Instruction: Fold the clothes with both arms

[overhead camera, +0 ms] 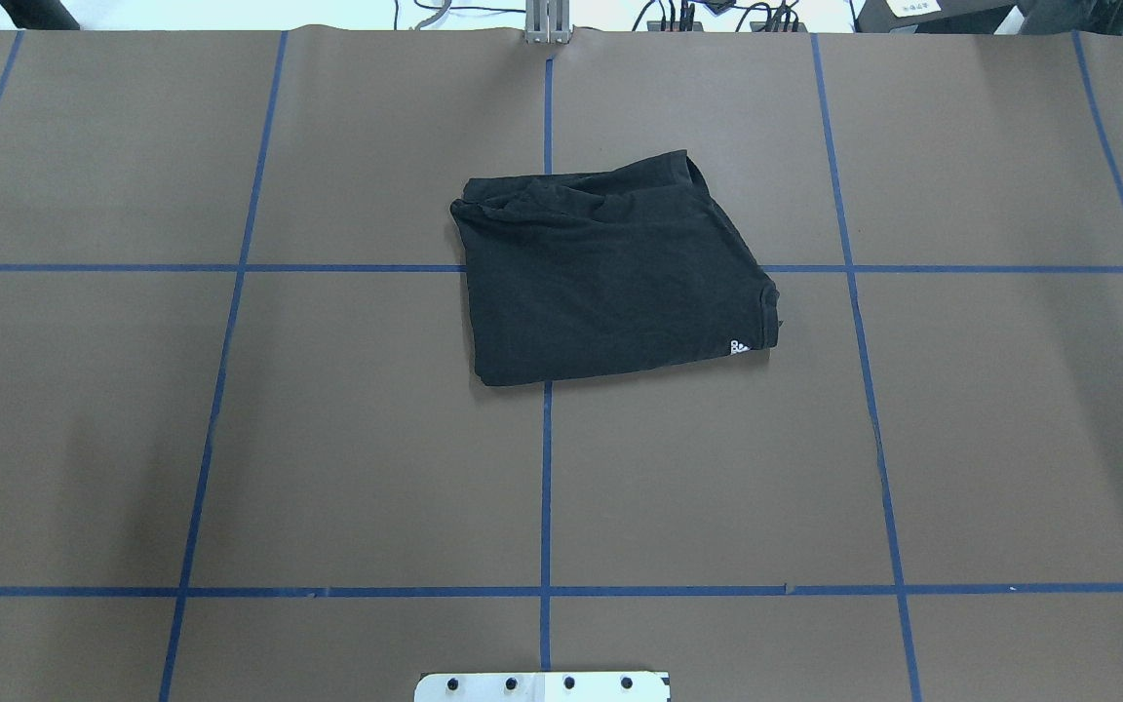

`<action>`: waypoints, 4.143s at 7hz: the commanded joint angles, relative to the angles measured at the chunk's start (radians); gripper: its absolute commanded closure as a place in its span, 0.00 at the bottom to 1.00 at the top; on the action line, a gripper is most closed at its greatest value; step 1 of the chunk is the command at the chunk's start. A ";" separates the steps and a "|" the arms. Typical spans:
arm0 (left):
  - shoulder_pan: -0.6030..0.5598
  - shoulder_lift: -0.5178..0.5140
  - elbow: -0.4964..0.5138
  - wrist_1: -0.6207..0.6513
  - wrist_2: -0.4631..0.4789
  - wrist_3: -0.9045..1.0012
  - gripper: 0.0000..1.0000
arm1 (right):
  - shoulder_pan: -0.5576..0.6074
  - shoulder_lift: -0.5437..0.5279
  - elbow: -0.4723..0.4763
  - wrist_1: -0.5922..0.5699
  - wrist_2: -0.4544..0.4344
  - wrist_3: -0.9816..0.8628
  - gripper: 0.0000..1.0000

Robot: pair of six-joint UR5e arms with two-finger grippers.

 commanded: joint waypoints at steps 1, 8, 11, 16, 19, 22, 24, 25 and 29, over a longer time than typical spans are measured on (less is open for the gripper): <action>0.006 -0.077 0.070 0.000 0.033 0.009 0.00 | -0.029 0.006 0.023 -0.027 -0.032 0.013 0.00; -0.004 -0.016 -0.048 -0.006 -0.086 -0.002 0.00 | -0.044 -0.012 0.086 -0.015 0.015 0.011 0.00; -0.035 0.018 -0.063 0.069 -0.086 0.042 0.00 | -0.044 -0.014 0.109 -0.018 0.035 0.004 0.00; -0.181 0.013 -0.036 0.289 -0.053 0.278 0.00 | -0.052 -0.009 0.109 -0.018 0.023 0.002 0.00; -0.184 0.032 -0.039 0.281 -0.025 0.282 0.00 | -0.054 -0.011 0.109 -0.018 0.014 0.002 0.00; -0.185 0.033 -0.086 0.286 -0.014 0.272 0.00 | -0.057 -0.011 0.109 -0.018 0.002 0.002 0.00; -0.185 0.035 -0.086 0.287 -0.022 0.272 0.00 | -0.066 -0.011 0.097 -0.018 -0.015 0.002 0.00; -0.185 0.037 -0.086 0.286 -0.022 0.272 0.00 | -0.067 -0.011 0.081 -0.018 -0.014 0.002 0.00; -0.182 0.035 -0.073 0.281 -0.025 0.272 0.00 | -0.078 -0.008 0.066 -0.015 -0.065 0.001 0.00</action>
